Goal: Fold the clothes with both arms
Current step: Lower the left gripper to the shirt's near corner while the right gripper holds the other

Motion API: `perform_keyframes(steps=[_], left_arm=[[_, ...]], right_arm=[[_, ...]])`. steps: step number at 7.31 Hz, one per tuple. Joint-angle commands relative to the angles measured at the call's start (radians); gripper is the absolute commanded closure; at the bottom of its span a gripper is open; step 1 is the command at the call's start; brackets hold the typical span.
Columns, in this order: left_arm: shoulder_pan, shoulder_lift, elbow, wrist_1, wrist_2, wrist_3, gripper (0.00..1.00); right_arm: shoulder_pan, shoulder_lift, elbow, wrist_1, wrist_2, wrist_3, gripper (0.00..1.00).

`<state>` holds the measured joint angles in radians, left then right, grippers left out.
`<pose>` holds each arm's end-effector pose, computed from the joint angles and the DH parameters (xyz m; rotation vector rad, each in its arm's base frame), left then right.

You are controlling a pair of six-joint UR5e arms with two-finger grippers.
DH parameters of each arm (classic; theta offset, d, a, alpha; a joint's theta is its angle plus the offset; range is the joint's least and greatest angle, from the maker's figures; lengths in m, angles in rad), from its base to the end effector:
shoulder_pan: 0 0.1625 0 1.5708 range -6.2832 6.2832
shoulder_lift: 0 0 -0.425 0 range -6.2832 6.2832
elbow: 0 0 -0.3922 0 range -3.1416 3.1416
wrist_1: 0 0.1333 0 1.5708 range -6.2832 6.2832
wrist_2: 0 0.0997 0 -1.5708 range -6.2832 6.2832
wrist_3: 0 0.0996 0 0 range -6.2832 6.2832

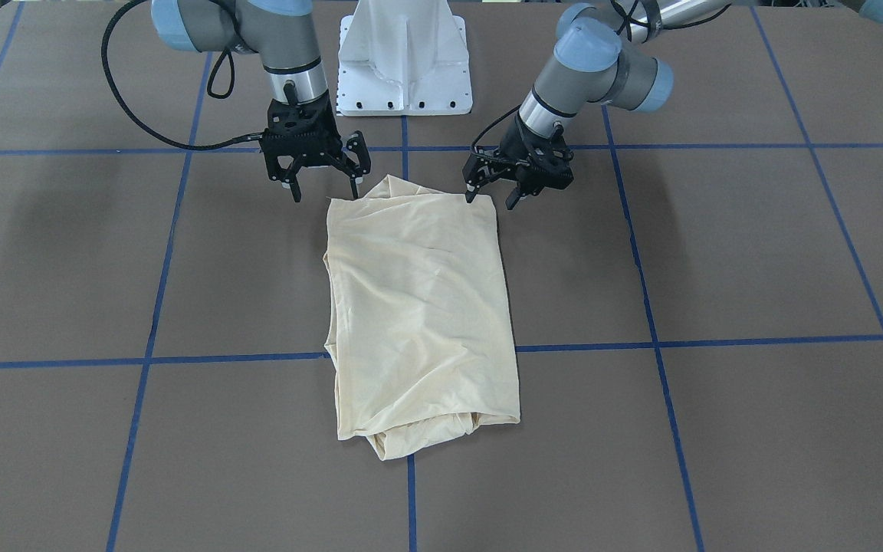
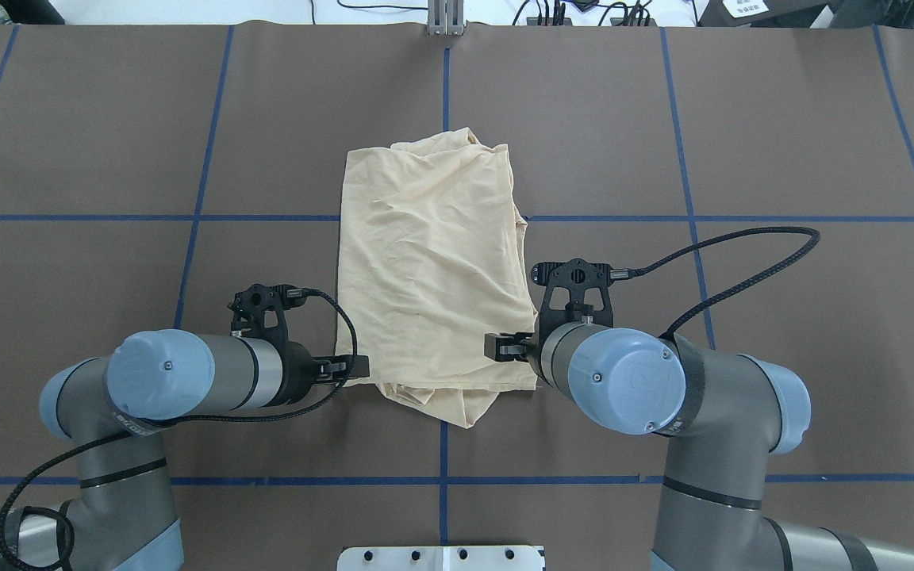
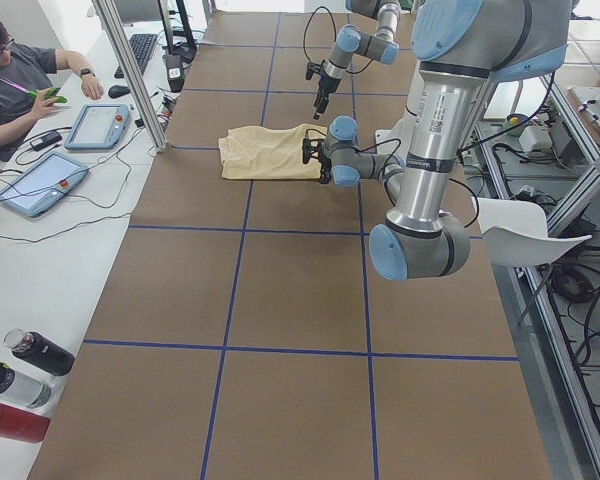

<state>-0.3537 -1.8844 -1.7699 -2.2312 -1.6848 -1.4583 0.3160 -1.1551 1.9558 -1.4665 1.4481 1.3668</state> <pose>0.5232 -0.3232 0.3208 0.1729 1.1643 -0.1459 -0.5099 -0.3198 0.2524 0.3431 -0.8449 0.1597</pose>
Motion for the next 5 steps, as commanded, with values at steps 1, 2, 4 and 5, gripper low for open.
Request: perform_keyframes(steps=[1,2,4,5], left_arm=[[0.009,-0.005,0.004,0.008,0.004,-0.004,0.22],[0.009,-0.012,0.004,0.008,0.002,-0.004,0.28],[0.009,-0.012,0.006,0.010,0.002,-0.005,0.30],[0.009,-0.013,0.010,0.010,0.002,-0.004,0.30]], right_arm=[[-0.002,0.000,0.000,0.000,0.000,0.000,0.00],[-0.002,0.000,-0.001,0.000,0.000,0.000,0.00],[-0.002,0.000,0.000,0.000,0.000,0.000,0.00],[-0.002,0.000,-0.001,0.000,0.000,0.000,0.00]])
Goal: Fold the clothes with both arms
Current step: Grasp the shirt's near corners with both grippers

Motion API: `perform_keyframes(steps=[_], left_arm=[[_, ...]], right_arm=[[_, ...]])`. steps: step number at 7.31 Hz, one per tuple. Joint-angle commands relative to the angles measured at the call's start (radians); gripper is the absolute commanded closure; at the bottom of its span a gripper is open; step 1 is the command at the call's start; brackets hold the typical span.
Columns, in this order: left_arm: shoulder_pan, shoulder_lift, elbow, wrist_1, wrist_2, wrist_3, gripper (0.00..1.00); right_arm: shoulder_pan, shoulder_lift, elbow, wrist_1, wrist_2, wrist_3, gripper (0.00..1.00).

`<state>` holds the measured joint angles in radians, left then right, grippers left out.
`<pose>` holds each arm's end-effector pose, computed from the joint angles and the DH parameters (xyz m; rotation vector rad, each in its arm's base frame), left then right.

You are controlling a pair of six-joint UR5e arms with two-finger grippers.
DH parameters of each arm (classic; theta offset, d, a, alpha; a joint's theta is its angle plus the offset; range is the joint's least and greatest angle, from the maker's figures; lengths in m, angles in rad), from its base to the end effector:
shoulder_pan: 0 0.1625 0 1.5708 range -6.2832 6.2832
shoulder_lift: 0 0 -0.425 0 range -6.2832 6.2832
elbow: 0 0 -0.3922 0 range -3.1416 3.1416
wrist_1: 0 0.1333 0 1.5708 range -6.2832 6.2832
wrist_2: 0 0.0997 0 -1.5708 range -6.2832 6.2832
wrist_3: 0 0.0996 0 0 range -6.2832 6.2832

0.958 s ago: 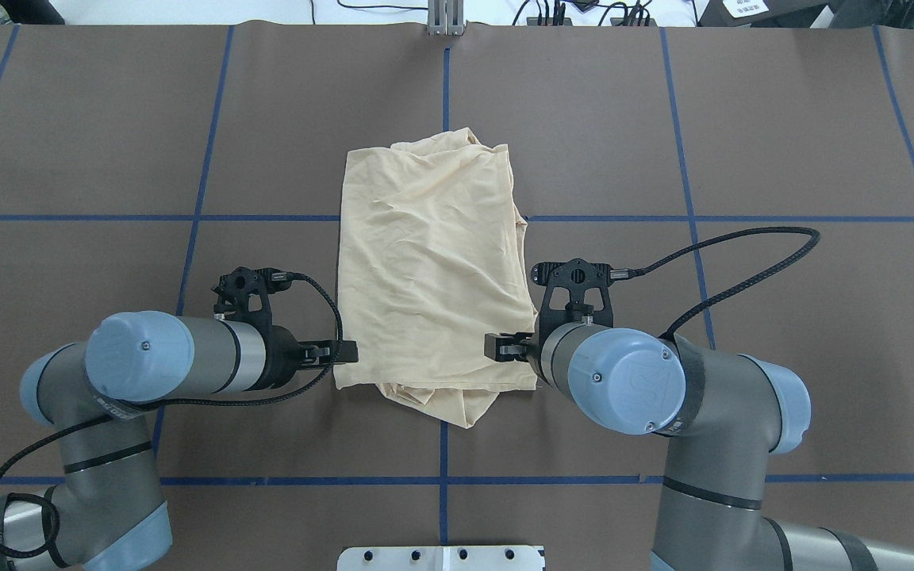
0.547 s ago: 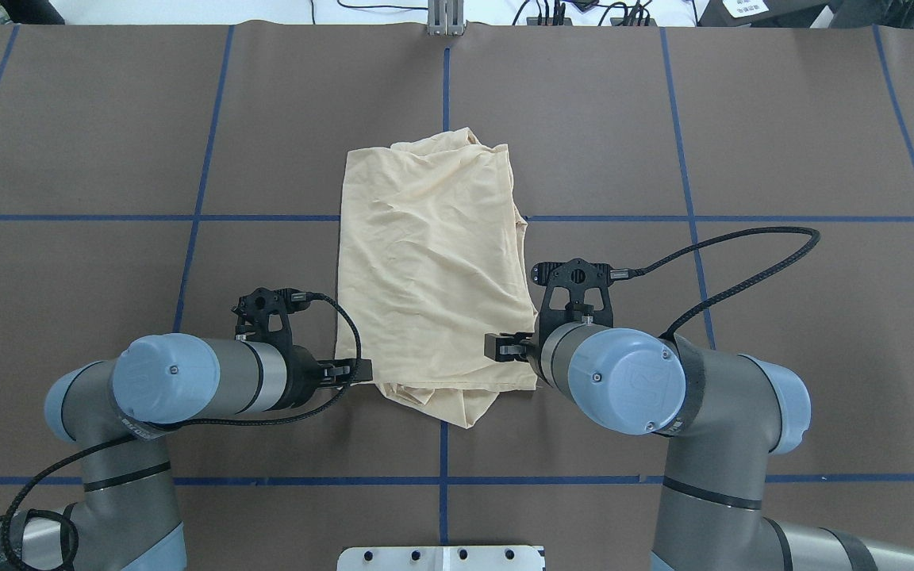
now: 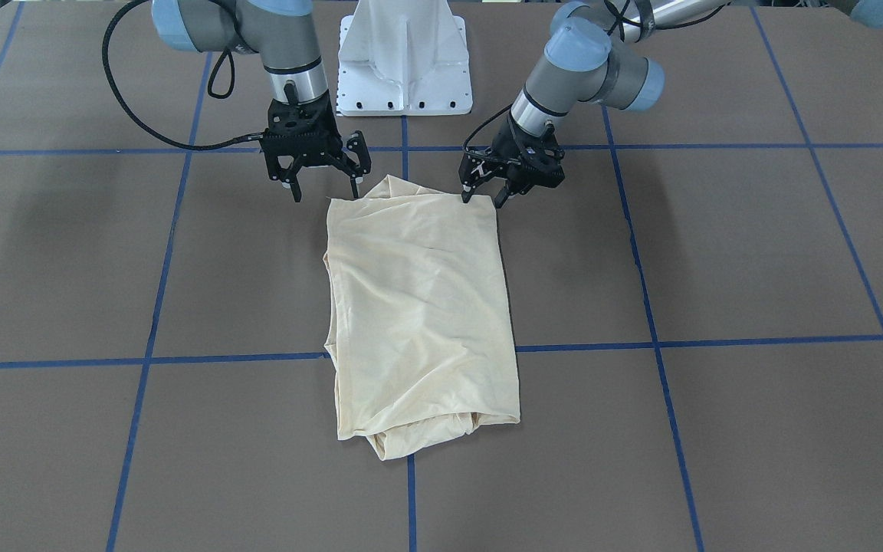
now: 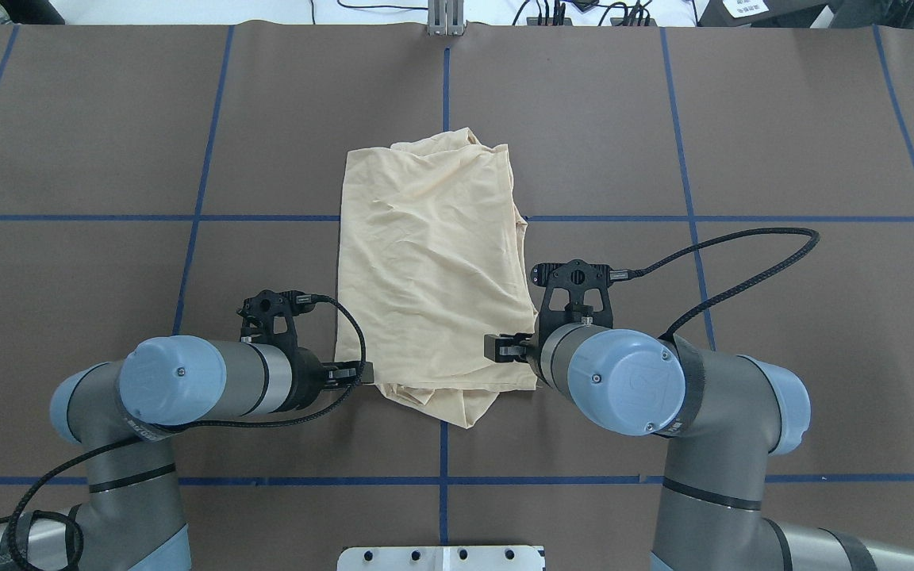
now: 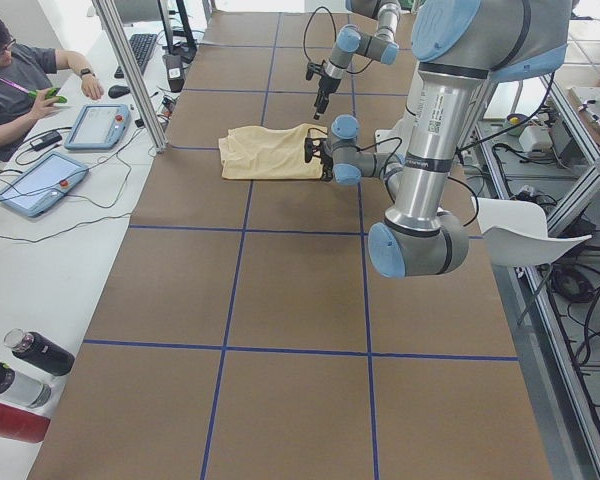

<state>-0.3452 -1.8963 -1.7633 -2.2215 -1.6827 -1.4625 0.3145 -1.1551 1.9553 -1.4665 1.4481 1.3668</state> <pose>0.5296 -0.3203 0.3180 0.1663 1.1607 -0.1438 -0.5105 -0.3191 0.2526 0.3423 -0.8447 0.1582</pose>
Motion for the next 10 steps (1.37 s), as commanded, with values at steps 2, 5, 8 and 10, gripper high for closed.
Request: perform_keyframes(steps=[2,5,8,10], left_arm=[[0.003,-0.015,0.013,0.000,-0.002,0.001,0.31],[0.003,-0.017,0.016,-0.001,-0.002,-0.007,0.51],[0.003,-0.015,0.010,0.000,0.000,-0.019,1.00],[0.003,-0.009,0.002,0.000,-0.002,-0.019,1.00]], right_arm=[[0.000,0.000,-0.001,0.000,0.000,0.000,0.00],[0.000,0.000,-0.001,0.000,0.000,0.000,0.00],[-0.002,0.000,-0.001,0.000,0.000,0.000,0.00],[-0.027,0.015,-0.013,0.000,-0.003,0.102,0.00]])
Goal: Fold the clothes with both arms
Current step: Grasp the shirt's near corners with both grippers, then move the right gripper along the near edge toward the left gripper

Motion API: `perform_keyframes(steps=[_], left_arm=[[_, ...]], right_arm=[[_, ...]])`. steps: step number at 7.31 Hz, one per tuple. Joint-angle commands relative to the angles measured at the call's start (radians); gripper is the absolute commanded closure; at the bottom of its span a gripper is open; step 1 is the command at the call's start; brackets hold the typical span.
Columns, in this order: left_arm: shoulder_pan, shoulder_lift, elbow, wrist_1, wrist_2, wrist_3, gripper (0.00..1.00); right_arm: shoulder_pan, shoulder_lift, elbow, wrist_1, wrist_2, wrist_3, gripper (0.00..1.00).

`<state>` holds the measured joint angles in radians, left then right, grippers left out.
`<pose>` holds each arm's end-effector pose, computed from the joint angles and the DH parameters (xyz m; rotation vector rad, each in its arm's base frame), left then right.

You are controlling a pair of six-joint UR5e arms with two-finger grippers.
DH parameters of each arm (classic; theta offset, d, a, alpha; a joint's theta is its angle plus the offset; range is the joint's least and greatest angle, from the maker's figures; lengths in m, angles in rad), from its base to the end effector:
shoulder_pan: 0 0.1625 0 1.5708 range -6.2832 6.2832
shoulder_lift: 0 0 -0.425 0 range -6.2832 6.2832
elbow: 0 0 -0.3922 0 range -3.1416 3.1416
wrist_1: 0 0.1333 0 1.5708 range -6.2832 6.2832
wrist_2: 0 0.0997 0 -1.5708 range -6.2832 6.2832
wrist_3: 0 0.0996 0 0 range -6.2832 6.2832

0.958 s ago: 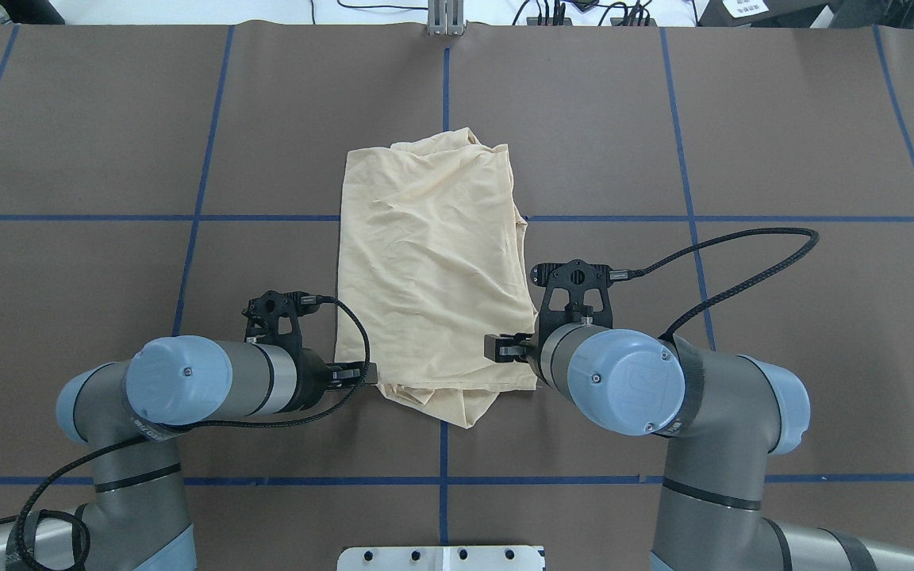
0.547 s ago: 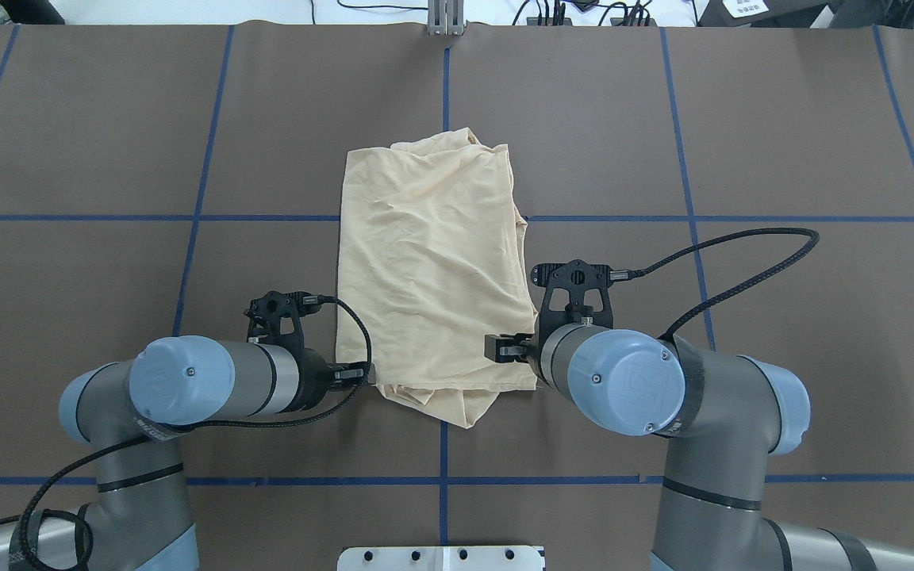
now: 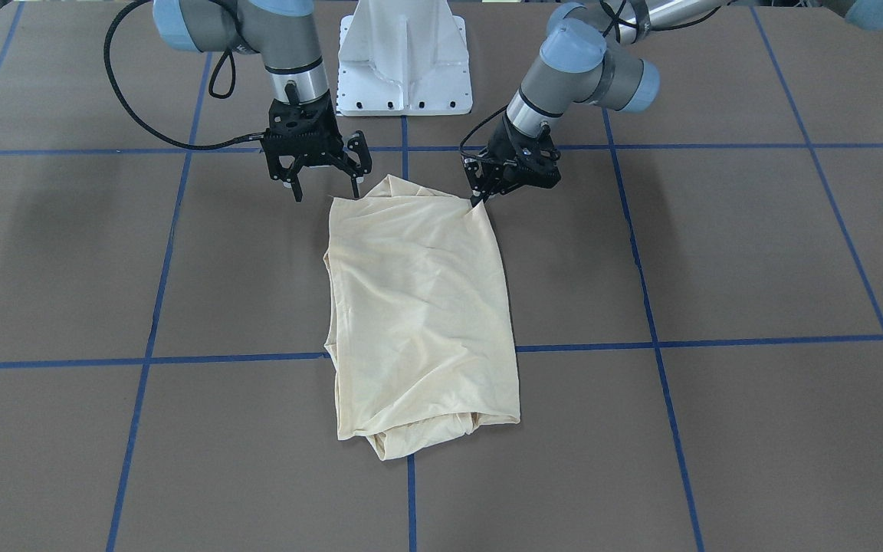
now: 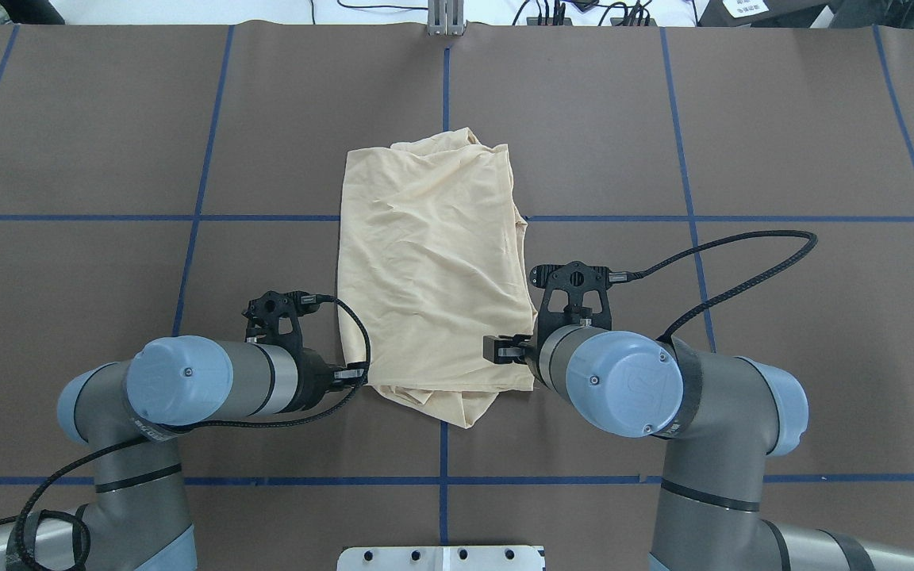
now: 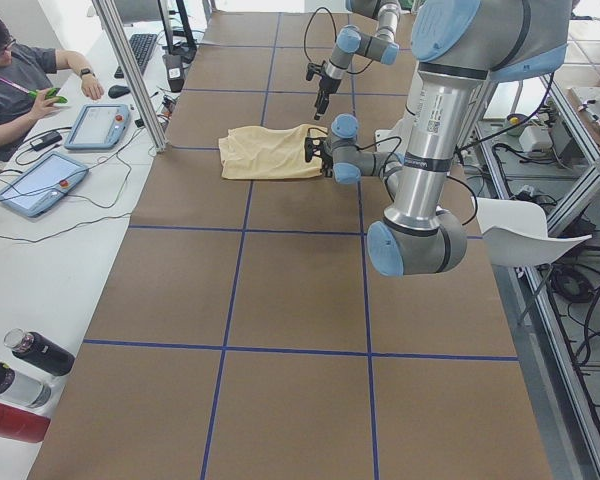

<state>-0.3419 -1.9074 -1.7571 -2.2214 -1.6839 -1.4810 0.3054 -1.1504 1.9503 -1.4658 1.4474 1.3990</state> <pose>0.5338 -0.3195 0.3141 0.1537 1.1675 -0.1560 -0.5152 -0.3150 0.2518 0.3256 -0.8521 0.1800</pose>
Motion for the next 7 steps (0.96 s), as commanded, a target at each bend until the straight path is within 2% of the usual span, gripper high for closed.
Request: perform_keyframes(steps=[1,4,7], left_arm=[[0.000,0.002,-0.005,0.000,0.000,-0.001,1.00],[0.000,0.001,-0.008,0.000,0.003,-0.001,1.00],[0.001,0.001,-0.010,0.000,0.004,-0.001,1.00]], right_arm=[[-0.028,0.015,-0.020,-0.001,-0.002,0.150,0.02],[-0.064,0.096,-0.137,0.012,-0.103,0.369,0.06],[-0.068,0.135,-0.198,0.012,-0.117,0.406,0.06]])
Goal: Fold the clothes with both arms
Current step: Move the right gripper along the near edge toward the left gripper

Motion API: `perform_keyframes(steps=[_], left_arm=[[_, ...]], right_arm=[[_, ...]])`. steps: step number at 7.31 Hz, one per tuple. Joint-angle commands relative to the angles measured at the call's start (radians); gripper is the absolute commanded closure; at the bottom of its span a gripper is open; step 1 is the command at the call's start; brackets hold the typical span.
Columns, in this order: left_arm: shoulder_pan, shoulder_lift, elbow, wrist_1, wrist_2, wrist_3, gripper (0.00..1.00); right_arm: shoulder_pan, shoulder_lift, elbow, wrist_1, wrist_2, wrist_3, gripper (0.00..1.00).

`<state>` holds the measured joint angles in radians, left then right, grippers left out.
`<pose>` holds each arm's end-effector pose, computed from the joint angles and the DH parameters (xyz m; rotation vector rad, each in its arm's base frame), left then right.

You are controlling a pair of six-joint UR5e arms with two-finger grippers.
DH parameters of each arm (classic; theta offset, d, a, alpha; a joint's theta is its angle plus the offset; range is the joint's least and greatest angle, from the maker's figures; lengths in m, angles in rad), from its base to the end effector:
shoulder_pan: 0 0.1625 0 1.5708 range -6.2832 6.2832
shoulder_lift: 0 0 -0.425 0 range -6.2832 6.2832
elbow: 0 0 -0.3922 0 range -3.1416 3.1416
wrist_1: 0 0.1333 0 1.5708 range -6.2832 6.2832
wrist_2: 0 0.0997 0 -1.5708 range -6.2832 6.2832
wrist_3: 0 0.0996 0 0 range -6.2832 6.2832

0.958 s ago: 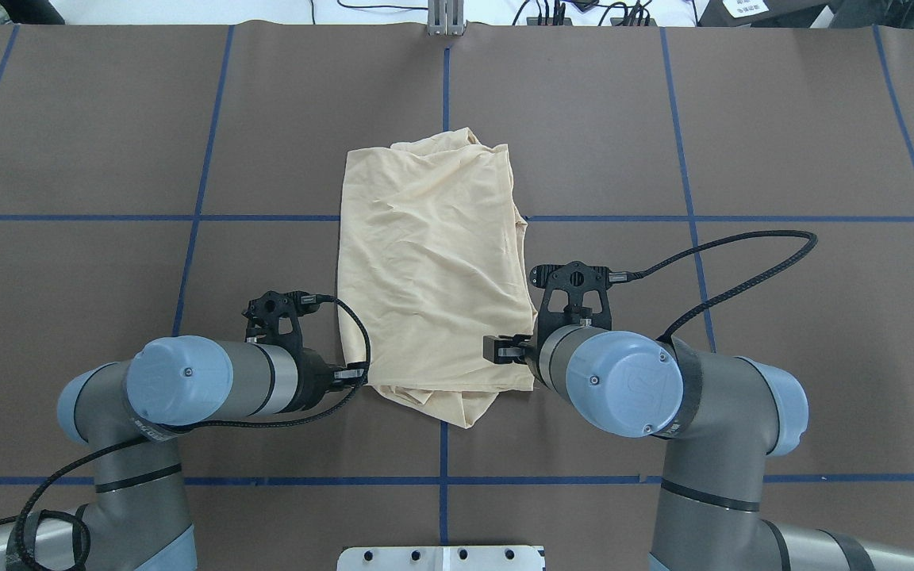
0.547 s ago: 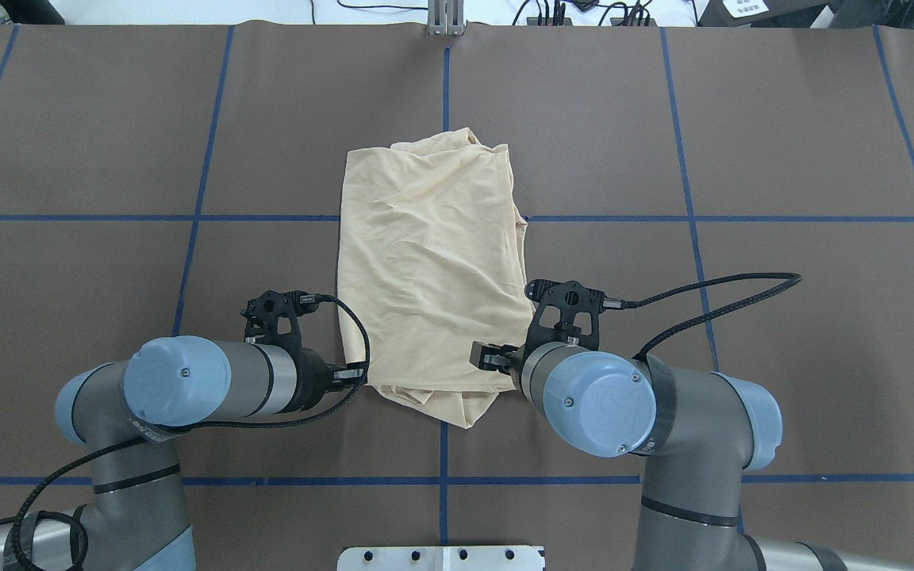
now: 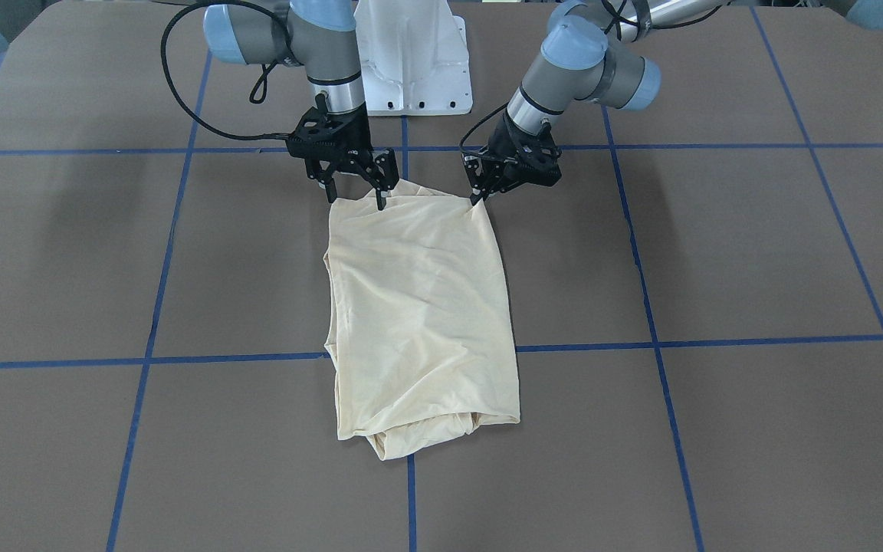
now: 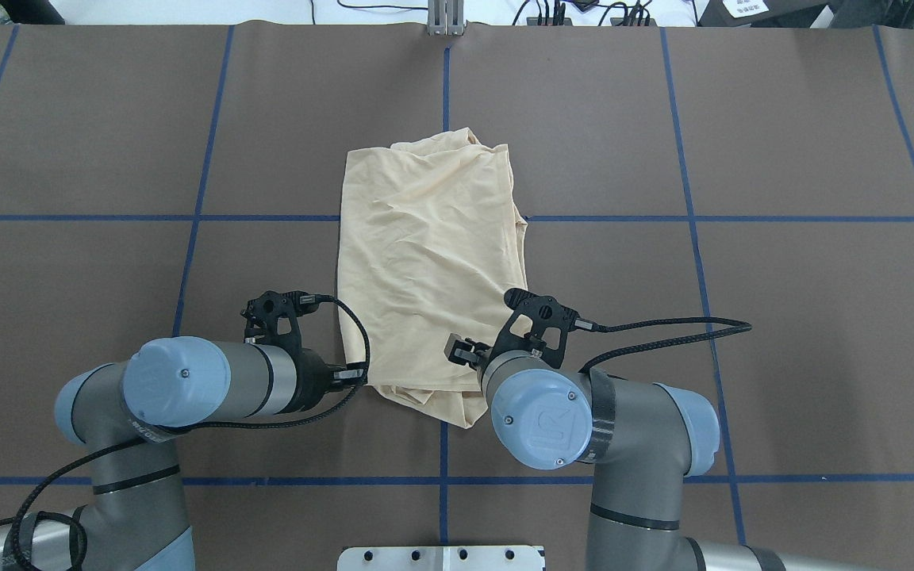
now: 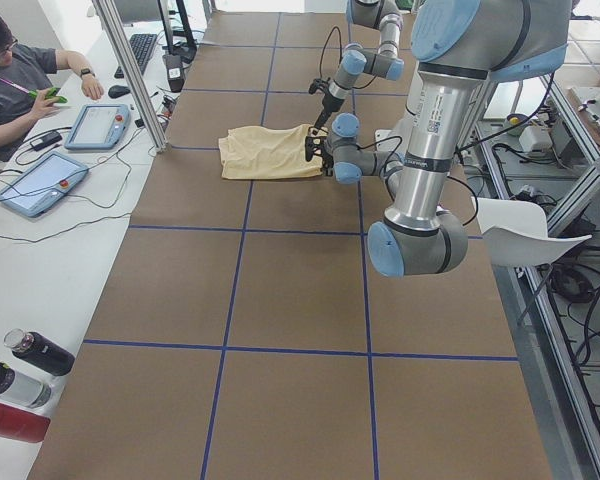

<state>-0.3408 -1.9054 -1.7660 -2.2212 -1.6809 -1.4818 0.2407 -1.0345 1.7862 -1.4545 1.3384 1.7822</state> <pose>0.5317 -0.3184 0.3112 0.1568 1.1737 -0.1567 -0.5863 -0.3048 0.2466 0.2330 -0.8710 0.5223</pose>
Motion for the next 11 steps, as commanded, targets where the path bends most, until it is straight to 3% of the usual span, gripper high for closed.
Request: perform_keyframes(steps=[1,4,5,6,7,8,9,11], left_arm=[[-0.001,-0.001,-0.001,0.000,0.000,0.000,1.00],[-0.001,0.000,-0.001,-0.002,0.000,0.000,1.00],[-0.001,0.000,-0.001,0.000,0.000,0.000,1.00],[-0.001,0.000,-0.001,-0.002,0.000,0.000,1.00],[-0.001,0.000,-0.001,-0.002,0.000,0.000,1.00],[-0.001,0.000,-0.001,-0.002,0.000,0.000,1.00],[-0.001,0.000,-0.001,-0.002,0.000,0.000,1.00],[-0.001,-0.001,-0.001,-0.002,0.001,0.000,1.00]], right_arm=[[-0.003,0.042,-0.063,0.000,-0.011,0.034,0.06],[-0.021,0.037,-0.085,-0.001,-0.031,0.034,0.11],[-0.021,0.039,-0.085,-0.003,-0.031,0.034,0.21],[-0.021,0.040,-0.085,-0.006,-0.031,0.032,0.37],[-0.021,0.042,-0.083,-0.003,-0.031,0.029,0.65],[-0.021,0.040,-0.083,-0.003,-0.031,0.031,0.77],[-0.021,0.042,-0.082,-0.004,-0.031,0.032,1.00],[-0.020,0.033,-0.073,-0.004,-0.034,0.034,1.00]])
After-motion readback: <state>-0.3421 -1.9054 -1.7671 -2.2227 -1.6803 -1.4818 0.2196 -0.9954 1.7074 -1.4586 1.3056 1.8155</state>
